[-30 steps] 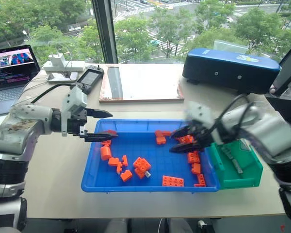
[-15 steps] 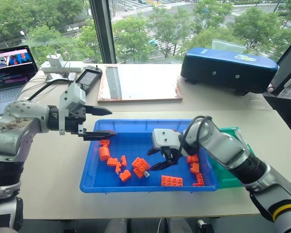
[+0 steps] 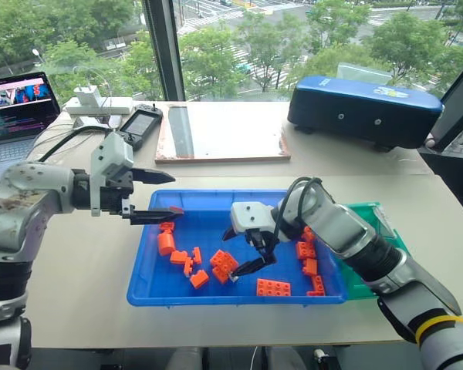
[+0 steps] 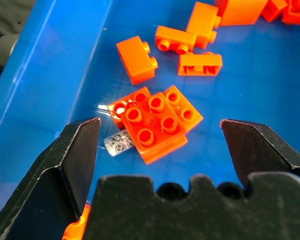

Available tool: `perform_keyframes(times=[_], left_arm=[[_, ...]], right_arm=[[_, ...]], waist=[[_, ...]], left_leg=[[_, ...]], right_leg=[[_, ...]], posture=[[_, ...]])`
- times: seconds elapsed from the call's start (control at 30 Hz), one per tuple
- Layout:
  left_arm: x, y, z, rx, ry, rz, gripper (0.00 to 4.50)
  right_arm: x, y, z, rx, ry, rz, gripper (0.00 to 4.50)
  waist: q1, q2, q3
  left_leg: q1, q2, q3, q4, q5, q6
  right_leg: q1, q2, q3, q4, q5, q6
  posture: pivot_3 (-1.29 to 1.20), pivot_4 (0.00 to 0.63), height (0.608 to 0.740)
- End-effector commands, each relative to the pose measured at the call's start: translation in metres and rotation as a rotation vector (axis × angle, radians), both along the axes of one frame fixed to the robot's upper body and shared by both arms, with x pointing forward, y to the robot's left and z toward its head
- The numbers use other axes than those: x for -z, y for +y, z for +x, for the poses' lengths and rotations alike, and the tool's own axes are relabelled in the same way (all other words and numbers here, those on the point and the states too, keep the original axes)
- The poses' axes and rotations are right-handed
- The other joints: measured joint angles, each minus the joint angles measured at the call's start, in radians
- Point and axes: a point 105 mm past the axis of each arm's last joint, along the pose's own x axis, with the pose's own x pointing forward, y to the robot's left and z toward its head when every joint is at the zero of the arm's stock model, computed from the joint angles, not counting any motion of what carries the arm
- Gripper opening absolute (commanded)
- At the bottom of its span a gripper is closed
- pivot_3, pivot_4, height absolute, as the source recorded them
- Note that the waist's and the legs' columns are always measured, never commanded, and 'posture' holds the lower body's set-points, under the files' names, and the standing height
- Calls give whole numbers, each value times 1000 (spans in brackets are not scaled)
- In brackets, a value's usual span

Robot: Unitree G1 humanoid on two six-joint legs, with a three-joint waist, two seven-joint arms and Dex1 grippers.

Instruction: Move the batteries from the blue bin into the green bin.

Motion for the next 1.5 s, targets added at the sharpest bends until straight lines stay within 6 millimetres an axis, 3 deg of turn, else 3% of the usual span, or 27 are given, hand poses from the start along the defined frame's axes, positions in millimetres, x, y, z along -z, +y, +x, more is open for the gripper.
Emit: perform_keyframes(times=[0.03, 0.13, 0.17, 0.2, 0.43, 0.47, 0.63, 0.77, 0.93, 1.0, 1.1, 1.2, 1.23, 1.33, 1.5], left_arm=[[-10, 2, -4, -6, -38, -1, 4500], [-13, 1, -5, -8, -44, -4, 4500], [-14, 1, -5, -9, -46, -3, 4500], [-14, 1, -5, -10, -47, -2, 4500], [-13, 1, -3, -14, -46, -6, 4500], [-13, 1, -3, -14, -46, -6, 4500], [-13, -1, -2, -9, -44, -12, 4500], [-12, -4, -1, -3, -46, -15, 4500], [-11, -7, 2, 11, -42, -26, 4500], [-12, -7, 3, 15, -42, -30, 4500], [-15, -7, 2, 25, -43, -40, 4500], [-17, -6, 0, 34, -36, -55, 4500], [-17, -5, 0, 32, -32, -53, 4500], [-14, -5, -2, 46, -14, -43, 4500], [-13, -7, 0, 51, -19, -43, 4500]], right_arm=[[-2, 3, 1, -26, -28, 9, 4478], [3, 4, 3, -25, -33, 2, 4478], [4, 4, 4, -25, -34, 0, 3974], [5, 3, 4, -25, -36, -1, 3798], [1, 3, -1, -50, -28, 10, 1406], [-2, 3, -2, -53, -34, 12, 1367], [-28, -4, 4, -21, -56, 65, 1367], [-50, -22, 25, 128, -66, 102, 1367], [-43, -57, 47, 281, -112, 18, 1367], [-39, -69, 52, 308, -139, -26, 2370], [-39, -83, 53, 338, -163, -75, 3252], [-47, -79, 48, 338, -168, -40, 4328], [-48, -76, 45, 328, -167, -28, 4467], [-37, -50, 18, 184, -145, 11, 4467], [-23, -26, -7, 71, -98, 57, 4467]], waist=[[0, 0, 0], [0, 0, 0], [0, 0, 0], [0, 0, 0], [0, 0, 0], [0, 0, 0], [0, 0, 0], [1, 0, 0], [5, 0, 0], [4, 0, 0], [3, 0, 0], [-4, 0, 0], [-5, 0, 0], [-4, 0, 0], [2, 0, 0]], left_leg=[[0, 0, 0, 0, 0, 0], [0, 0, 0, 0, 0, 0], [0, 0, 0, 0, 0, 0], [0, 0, 0, 0, 0, 0], [0, 0, 0, 0, 0, 0], [0, 0, 0, 0, 0, 0], [0, 0, 0, 0, 0, 0], [0, 0, 0, 0, 0, 0], [0, 0, 0, 0, 0, 0], [0, 0, 0, 0, 0, 0], [0, 0, 1, 0, 0, 0], [0, 0, 1, 0, 0, 0], [0, 0, 1, 0, 0, 0], [0, 1, 1, -1, 0, 0], [0, 0, 1, -1, 0, 0]], right_leg=[[0, 0, 0, 0, 0, 0], [0, 0, 0, 0, 0, 0], [0, 0, 0, 0, 0, 0], [0, 0, 0, 0, 0, 0], [0, 0, 0, 0, 0, 0], [0, 0, 0, 0, 0, 0], [0, 0, 0, 0, 0, 0], [0, 0, 0, 0, 0, 0], [1, 0, 0, 0, 0, 0], [1, 0, 0, 0, 0, 0], [0, 0, 0, 0, 0, 0], [-1, 0, 0, 0, 0, 0], [-1, 0, 0, 0, 0, 0], [-1, 0, 0, 0, 0, 0], [0, 0, 0, 0, 0, 0]], posture=[[0, 150, 732], [0, 150, 732], [0, 150, 732], [0, 150, 732], [0, 150, 732], [0, 150, 732], [0, 150, 732], [0, 150, 732], [0, 150, 732], [0, 150, 732], [0, 150, 732], [0, 150, 732], [0, 150, 732], [0, 150, 732], [0, 150, 732]])
